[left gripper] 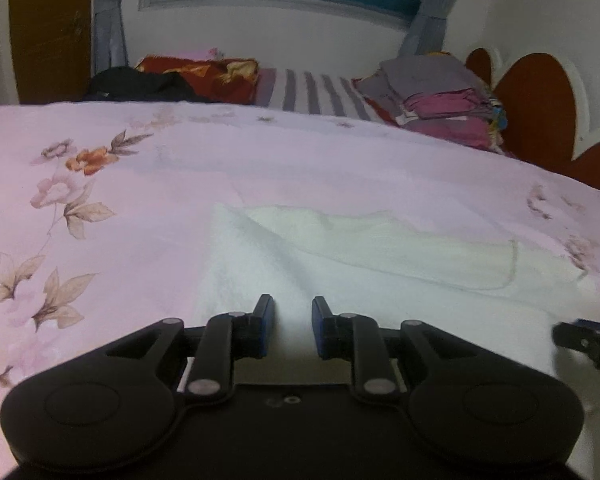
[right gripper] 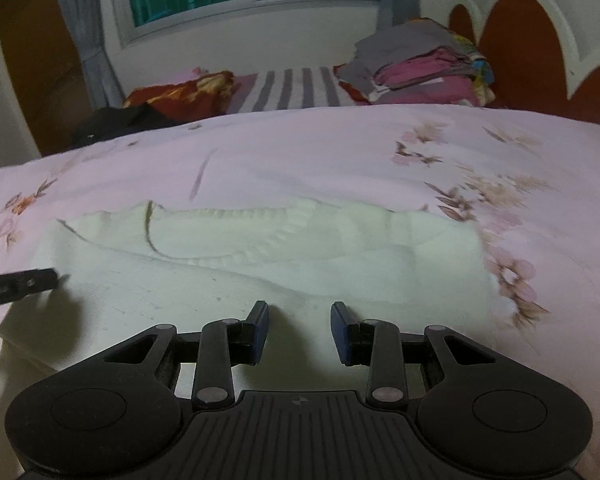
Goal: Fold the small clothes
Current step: 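Open both grippers and lift them away from the folded sweater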
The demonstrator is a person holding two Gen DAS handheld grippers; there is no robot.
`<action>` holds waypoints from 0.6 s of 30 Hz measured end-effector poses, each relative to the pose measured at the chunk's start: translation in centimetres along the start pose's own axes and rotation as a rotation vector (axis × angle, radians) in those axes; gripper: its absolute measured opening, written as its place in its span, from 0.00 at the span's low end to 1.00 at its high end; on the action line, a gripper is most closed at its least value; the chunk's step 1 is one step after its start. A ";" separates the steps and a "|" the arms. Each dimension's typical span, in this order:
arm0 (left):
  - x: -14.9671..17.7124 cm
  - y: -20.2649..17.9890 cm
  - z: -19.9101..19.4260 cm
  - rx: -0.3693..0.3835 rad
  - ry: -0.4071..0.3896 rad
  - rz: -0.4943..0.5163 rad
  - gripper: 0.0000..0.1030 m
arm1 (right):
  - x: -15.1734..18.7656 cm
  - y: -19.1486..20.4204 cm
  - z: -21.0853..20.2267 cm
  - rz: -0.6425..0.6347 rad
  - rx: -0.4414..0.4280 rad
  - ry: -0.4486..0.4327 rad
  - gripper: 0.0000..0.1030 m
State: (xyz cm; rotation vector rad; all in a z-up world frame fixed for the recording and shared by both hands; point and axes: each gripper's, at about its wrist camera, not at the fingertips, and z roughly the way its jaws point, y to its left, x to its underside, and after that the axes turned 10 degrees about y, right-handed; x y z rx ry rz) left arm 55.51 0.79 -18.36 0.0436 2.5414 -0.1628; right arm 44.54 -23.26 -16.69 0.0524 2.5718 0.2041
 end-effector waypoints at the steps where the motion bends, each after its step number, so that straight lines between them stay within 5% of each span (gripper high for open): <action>1: -0.1 0.2 0.4 -0.012 -0.003 -0.001 0.23 | -0.1 0.0 0.4 -0.008 0.002 0.003 0.33; 12: -0.3 0.6 0.4 -0.030 -0.009 0.018 0.22 | 0.5 -4.1 0.8 -0.008 0.178 -0.013 0.33; 18: -0.1 0.3 -0.7 -0.039 -0.005 0.008 0.20 | 1.7 -2.6 -1.3 -0.033 0.104 -0.035 0.33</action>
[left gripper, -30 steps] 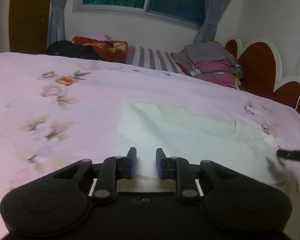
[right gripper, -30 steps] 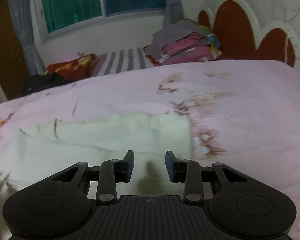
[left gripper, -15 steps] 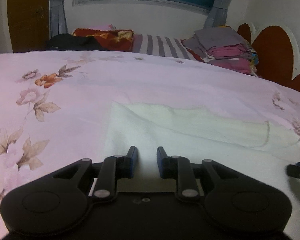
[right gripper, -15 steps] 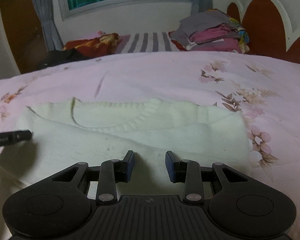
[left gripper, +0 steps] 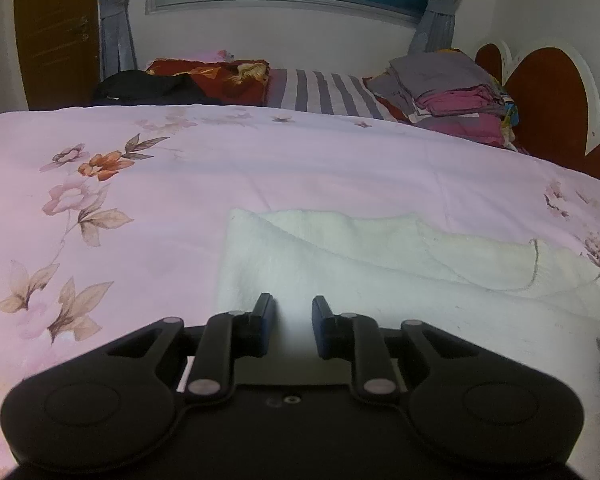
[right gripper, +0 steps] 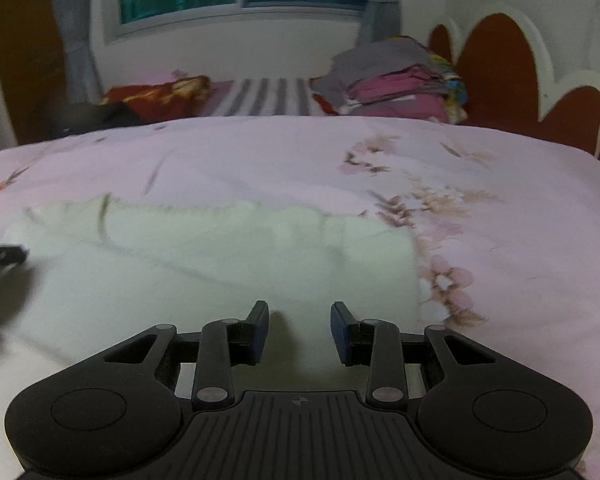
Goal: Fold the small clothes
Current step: 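Open both grippers and lift them away from the folded sweater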
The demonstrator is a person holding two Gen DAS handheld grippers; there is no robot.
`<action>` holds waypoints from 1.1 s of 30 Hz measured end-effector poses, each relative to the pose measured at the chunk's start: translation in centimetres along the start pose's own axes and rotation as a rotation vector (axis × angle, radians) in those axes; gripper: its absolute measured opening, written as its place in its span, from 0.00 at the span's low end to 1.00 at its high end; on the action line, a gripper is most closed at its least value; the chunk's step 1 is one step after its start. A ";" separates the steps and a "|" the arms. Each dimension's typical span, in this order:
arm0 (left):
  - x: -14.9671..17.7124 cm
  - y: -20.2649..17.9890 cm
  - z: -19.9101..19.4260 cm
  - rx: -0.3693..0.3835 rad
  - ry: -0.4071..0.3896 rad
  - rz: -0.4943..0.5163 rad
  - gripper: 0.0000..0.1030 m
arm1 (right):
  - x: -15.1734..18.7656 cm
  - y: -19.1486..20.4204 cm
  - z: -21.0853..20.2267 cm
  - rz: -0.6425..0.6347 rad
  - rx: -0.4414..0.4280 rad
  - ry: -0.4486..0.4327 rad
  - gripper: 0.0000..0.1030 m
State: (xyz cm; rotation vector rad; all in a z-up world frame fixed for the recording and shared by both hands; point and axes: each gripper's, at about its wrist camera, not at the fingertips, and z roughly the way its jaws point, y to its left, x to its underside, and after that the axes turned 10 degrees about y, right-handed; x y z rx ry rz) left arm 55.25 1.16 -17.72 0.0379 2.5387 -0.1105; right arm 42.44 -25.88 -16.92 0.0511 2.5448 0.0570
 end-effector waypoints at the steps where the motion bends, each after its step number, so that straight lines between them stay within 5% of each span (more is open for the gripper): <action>1: 0.1 0.0 -0.3 0.002 0.000 -0.003 0.20 | 0.2 0.2 0.0 -0.007 -0.009 0.004 0.33; 8: 2.5 -0.6 -3.0 0.023 0.011 0.019 0.23 | 1.7 -0.2 -0.2 0.007 -0.003 0.033 0.33; 15: 4.1 -1.0 -2.7 -0.020 0.031 0.044 0.26 | 3.2 -1.7 -1.6 0.062 -0.005 0.017 0.33; 24: 4.5 -2.5 -3.3 -0.096 0.032 0.050 0.27 | 3.6 -0.9 -0.8 -0.022 0.046 0.030 0.36; 27: 4.9 -3.1 -3.7 -0.123 0.020 0.051 0.39 | 3.5 -0.9 -0.7 -0.050 0.043 0.038 0.37; 31: 5.7 -3.8 -4.5 -0.125 0.012 0.035 0.82 | 3.2 -0.5 -0.4 -0.119 0.068 0.050 0.41; 33: 6.3 -4.1 -4.8 -0.129 0.013 0.045 0.82 | 3.1 -0.1 -0.3 -0.154 0.123 0.048 0.75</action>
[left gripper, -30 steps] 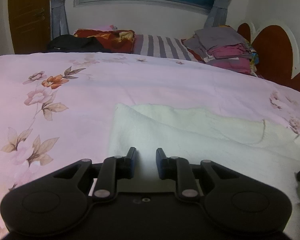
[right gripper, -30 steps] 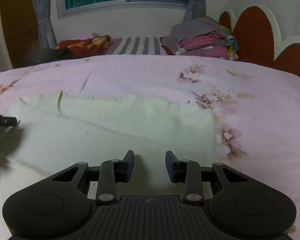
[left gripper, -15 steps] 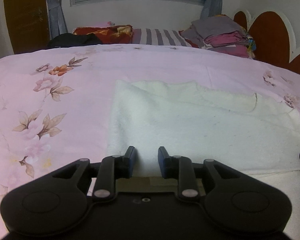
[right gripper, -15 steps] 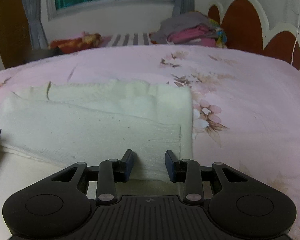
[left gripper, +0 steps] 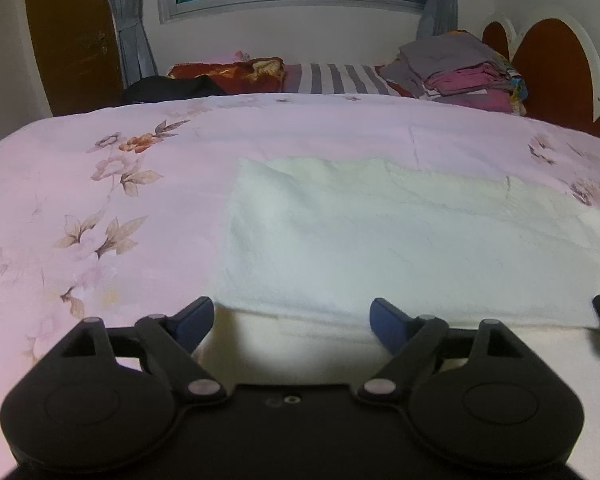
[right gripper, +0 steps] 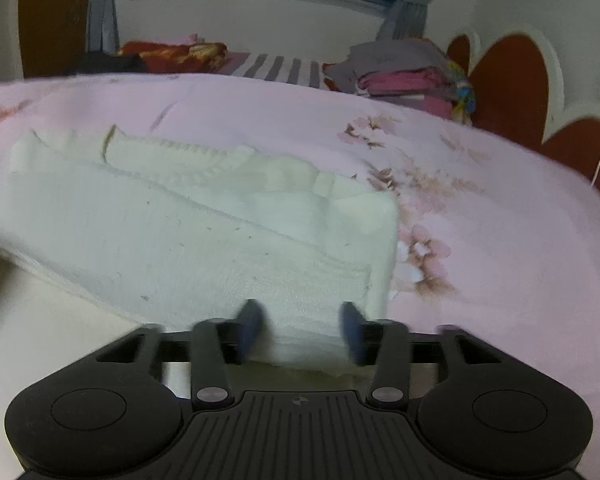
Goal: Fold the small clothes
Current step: 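Open both grippers and lift them away from the folded sweater, then grasp the ribbed hem edge of the cream sweater with both grippers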
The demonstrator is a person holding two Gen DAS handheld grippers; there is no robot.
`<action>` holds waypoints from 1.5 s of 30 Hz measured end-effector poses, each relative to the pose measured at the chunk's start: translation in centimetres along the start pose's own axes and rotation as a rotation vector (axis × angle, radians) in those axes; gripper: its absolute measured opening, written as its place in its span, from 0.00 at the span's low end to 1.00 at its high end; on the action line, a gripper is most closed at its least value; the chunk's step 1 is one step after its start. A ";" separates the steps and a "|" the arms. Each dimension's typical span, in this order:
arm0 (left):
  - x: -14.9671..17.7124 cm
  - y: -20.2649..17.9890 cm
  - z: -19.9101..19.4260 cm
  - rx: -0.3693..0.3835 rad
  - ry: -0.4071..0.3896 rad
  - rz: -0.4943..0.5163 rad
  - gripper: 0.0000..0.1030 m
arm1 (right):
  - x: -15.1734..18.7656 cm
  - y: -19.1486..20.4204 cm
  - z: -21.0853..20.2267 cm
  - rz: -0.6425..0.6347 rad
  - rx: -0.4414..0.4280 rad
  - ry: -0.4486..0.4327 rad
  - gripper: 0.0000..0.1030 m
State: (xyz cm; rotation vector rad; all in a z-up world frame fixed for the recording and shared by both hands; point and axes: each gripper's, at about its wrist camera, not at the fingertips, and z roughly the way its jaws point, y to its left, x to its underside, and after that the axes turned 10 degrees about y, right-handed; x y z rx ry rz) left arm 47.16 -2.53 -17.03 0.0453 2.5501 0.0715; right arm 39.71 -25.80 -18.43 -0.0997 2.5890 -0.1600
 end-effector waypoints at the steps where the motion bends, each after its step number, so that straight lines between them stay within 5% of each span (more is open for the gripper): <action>1: 0.3 -0.2 -0.1 -0.002 0.004 0.008 0.84 | 0.0 0.1 0.2 -0.007 0.044 0.005 0.99; 9: 2.6 -1.0 -2.6 -0.021 0.010 0.035 0.91 | 0.4 -1.8 0.4 0.039 -0.029 0.010 1.00; 12: 3.3 -1.2 -4.7 -0.021 0.010 0.042 0.99 | 1.1 -2.1 -1.7 0.034 -0.121 -0.008 1.00; 18: 5.4 -0.6 -7.8 0.054 0.122 -0.013 1.00 | 4.5 -3.1 -7.3 0.138 -0.361 -0.081 1.00; 21: 7.4 0.0 -9.5 0.097 0.131 0.011 1.00 | 6.2 -2.7 -9.4 0.081 -0.470 -0.056 1.00; 29: 13.8 3.5 -15.2 0.134 0.039 -0.004 0.99 | 13.3 -2.9 -17.1 0.182 -0.384 -0.070 1.00; 36: 18.7 5.9 -18.3 0.115 0.045 0.020 0.98 | 19.8 -4.2 -21.9 0.297 -0.426 -0.098 1.00; 45: 24.6 10.2 -19.8 0.195 0.078 -0.008 0.76 | 26.9 -1.4 -24.7 0.234 -0.254 -0.065 1.00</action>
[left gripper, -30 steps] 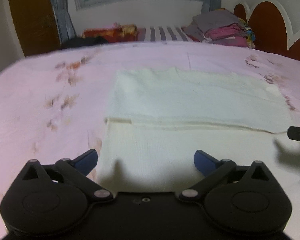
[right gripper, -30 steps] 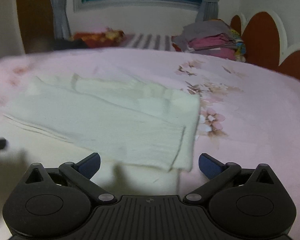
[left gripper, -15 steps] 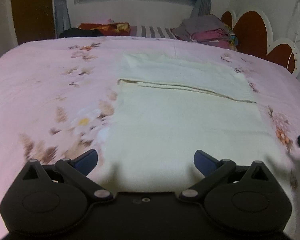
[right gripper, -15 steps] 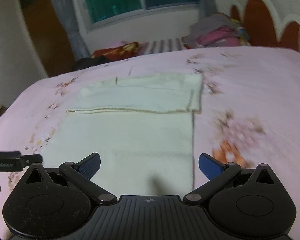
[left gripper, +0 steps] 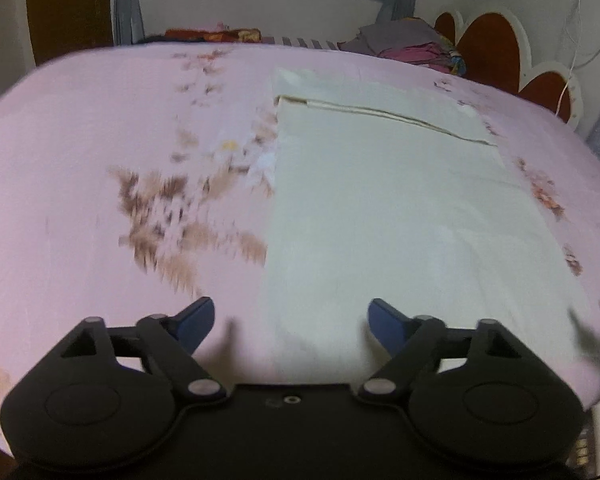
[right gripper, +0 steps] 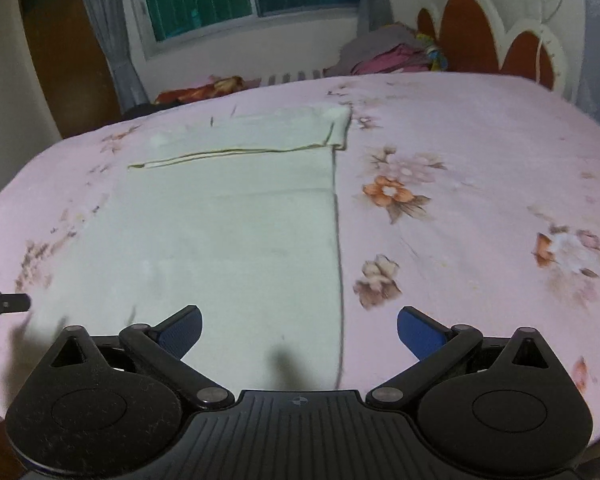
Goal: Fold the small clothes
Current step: 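Grasp the ribbed hem edge of the cream sweater with both grippers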
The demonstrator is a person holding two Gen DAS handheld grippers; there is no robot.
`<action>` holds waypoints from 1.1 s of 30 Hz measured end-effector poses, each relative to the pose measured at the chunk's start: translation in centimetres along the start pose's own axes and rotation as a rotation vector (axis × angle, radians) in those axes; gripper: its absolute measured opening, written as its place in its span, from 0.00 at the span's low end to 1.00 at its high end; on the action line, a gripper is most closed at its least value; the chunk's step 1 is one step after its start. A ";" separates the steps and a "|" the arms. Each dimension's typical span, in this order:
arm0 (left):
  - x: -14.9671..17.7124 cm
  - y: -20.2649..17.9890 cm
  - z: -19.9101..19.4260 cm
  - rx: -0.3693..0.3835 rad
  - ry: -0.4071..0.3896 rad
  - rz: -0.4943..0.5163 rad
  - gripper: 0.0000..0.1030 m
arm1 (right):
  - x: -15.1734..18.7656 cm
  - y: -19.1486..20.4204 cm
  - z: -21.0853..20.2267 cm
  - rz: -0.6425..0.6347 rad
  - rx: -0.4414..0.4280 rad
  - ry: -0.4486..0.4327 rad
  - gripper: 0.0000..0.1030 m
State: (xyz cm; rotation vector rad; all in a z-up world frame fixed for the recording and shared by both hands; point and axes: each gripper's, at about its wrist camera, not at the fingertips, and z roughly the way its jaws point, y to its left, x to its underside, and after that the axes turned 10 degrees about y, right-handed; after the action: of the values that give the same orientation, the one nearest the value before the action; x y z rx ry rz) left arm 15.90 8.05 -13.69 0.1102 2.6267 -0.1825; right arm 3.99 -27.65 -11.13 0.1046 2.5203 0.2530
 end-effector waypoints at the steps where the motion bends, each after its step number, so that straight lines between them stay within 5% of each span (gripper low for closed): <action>1: 0.6 0.7 0.0 0.019 0.007 -0.018 0.74 | 0.6 0.1 -0.2 0.008 0.006 -0.004 1.00; 6: 2.7 2.6 0.6 0.053 0.068 -0.065 0.60 | 2.7 -0.4 -0.3 0.045 0.035 -0.008 0.94; 8: 3.2 3.0 1.0 0.087 0.089 -0.080 0.52 | 3.1 -0.8 -0.2 0.064 0.039 0.014 0.57; 24: 1.4 1.5 4.2 0.238 0.124 -0.114 0.42 | 3.2 -1.8 3.1 0.155 0.015 0.130 0.56; 25: 1.3 1.4 4.3 0.239 0.122 -0.109 0.31 | 3.2 -1.7 3.3 0.152 0.022 0.133 0.51; 26: 1.2 1.3 4.4 0.236 0.124 -0.102 0.27 | 3.3 -1.6 3.4 0.151 0.022 0.137 0.33; 28: 0.9 1.5 4.6 0.247 0.135 -0.113 0.19 | 3.2 -1.5 3.7 0.157 0.000 0.154 0.17; 33: 0.1 1.6 4.7 0.281 0.153 -0.106 0.09 | 2.6 -0.8 4.2 0.151 -0.026 0.208 0.12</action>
State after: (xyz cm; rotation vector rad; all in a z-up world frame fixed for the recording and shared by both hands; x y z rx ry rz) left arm 18.25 8.91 -17.92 0.0837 2.7456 -0.6020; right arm 4.25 -27.44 -16.09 0.2713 2.7178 0.3739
